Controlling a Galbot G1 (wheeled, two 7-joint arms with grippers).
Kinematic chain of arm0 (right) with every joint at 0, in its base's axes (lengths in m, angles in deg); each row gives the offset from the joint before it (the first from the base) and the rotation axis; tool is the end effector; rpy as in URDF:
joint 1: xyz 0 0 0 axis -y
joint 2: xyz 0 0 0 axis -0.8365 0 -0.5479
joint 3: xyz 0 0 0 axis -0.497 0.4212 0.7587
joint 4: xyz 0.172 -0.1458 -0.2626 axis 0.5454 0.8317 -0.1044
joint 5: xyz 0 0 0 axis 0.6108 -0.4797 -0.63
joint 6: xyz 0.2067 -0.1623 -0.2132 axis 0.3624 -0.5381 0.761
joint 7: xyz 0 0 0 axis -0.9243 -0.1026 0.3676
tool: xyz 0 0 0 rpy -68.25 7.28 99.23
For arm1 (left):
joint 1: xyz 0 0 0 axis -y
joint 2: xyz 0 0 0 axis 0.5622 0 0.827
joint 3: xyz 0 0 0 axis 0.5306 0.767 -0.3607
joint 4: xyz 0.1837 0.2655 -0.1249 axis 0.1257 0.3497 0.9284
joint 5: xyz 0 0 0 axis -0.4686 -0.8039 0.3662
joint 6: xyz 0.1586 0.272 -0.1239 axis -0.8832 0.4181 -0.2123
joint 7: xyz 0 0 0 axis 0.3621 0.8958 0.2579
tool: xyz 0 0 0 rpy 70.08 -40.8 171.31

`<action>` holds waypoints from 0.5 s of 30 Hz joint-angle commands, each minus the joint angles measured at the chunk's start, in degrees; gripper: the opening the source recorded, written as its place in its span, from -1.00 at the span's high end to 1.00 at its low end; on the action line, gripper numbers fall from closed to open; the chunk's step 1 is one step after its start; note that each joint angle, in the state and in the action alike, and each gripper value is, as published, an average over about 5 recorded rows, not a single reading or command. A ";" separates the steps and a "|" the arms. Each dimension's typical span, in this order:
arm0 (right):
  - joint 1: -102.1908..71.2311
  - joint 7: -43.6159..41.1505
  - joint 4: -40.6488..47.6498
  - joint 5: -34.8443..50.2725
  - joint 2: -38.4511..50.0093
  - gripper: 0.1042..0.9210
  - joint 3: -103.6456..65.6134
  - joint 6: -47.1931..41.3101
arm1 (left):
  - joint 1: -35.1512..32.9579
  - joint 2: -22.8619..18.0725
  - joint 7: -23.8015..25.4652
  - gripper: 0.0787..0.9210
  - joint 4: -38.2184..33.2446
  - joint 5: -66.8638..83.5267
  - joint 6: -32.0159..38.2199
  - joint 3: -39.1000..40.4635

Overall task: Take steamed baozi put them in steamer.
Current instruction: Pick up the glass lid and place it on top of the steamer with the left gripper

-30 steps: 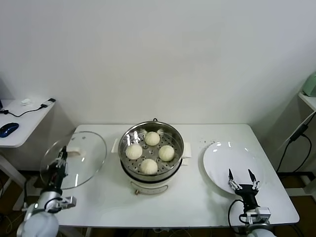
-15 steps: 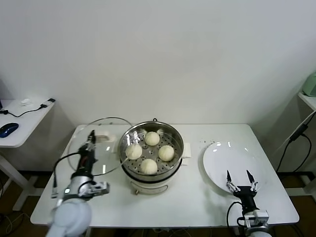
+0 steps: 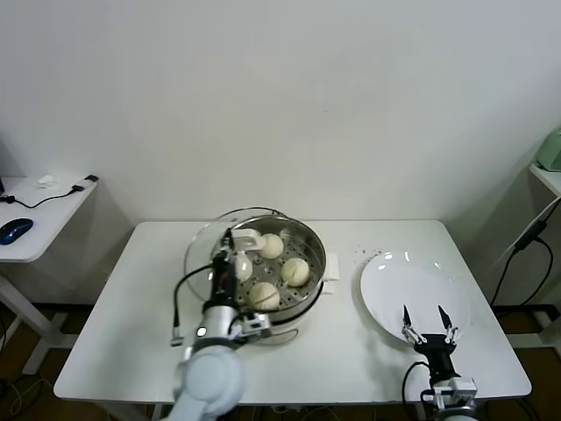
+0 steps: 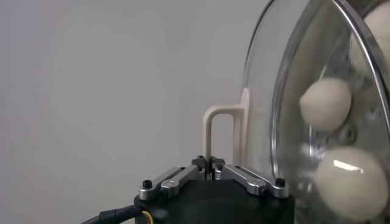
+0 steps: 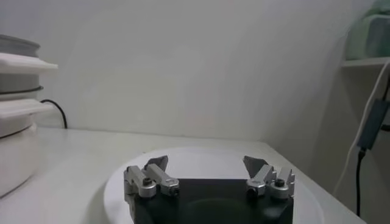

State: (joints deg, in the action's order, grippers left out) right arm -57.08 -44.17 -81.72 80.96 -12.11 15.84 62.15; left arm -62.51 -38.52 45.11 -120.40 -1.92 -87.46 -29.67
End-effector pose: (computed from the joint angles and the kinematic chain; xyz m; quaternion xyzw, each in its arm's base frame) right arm 0.1790 -0.1180 -0.4238 -0.0399 -0.9967 0.0420 0.0562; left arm 0.2420 -0.0970 -0.2504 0.0339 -0.7564 -0.6532 0.0083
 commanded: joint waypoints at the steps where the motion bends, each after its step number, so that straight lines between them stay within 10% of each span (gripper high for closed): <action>1: -0.20 0.80 0.41 0.35 0.16 -0.76 -0.25 1.22 | 3.51 -5.39 2.14 0.87 3.34 -5.78 -3.35 6.98; 15: -0.65 2.03 0.55 0.37 -0.14 -0.76 -0.93 3.05 | 4.60 -6.35 -0.52 0.87 10.82 -8.44 -2.94 7.80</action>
State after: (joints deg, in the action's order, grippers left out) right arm -57.68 -42.56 -81.06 81.34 -12.11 14.96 64.42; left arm -58.98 -42.95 44.42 -111.71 -8.46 -89.22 -24.21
